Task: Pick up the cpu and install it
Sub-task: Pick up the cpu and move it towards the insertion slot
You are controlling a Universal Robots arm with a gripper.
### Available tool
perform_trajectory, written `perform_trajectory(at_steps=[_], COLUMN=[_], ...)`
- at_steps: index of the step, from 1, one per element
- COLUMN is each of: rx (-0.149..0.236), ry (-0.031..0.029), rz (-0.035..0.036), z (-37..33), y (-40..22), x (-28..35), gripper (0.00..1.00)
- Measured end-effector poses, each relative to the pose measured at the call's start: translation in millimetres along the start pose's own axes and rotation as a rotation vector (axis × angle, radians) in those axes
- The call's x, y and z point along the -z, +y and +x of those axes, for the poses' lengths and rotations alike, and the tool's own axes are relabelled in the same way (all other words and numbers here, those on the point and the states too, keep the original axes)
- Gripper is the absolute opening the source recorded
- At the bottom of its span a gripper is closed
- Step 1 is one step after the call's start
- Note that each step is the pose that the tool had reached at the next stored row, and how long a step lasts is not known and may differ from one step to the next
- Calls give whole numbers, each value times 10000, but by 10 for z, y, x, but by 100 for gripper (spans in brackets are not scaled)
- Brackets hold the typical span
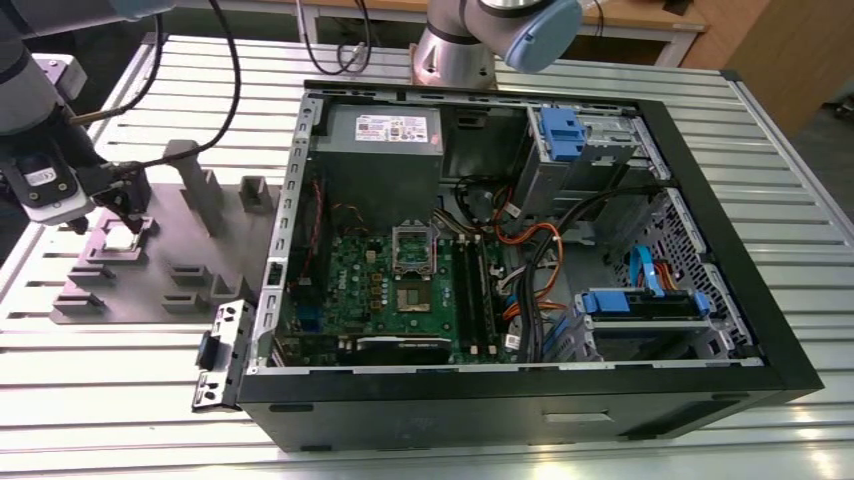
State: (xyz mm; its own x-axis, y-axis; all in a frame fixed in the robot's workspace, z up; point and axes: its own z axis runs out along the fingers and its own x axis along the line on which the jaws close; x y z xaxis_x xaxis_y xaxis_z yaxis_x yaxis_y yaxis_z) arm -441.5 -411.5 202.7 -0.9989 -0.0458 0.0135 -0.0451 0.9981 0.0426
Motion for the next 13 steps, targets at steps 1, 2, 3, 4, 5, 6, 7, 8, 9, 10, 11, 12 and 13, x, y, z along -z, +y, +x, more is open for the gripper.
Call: perform_trajectory(at_steps=[1,2,3,4,5,6,7,8,9,10,11,12,13], rx=[0,0,0,0,0,0,0,1,-1,-5,-10,-17,-33], ry=[0,1,1,2,1,1,0,1,1,2,2,1,1], rz=[0,1,2,2,2,1,1,3,3,6,11,19,34], z=[-1,-2,-4,-6,-9,-11,-14,-18,-22,-27,-30,-34,-37], y=[-1,-2,-3,-4,-4,-5,-6,-7,-7,-7,-7,-7,-7], x=[-20,-37,-55,-73,-90,-104,-117,-127,-136,-142,-147,-153,-157], gripper=[65,65,65,65,65,65,65,65,65,65,65,65,65])
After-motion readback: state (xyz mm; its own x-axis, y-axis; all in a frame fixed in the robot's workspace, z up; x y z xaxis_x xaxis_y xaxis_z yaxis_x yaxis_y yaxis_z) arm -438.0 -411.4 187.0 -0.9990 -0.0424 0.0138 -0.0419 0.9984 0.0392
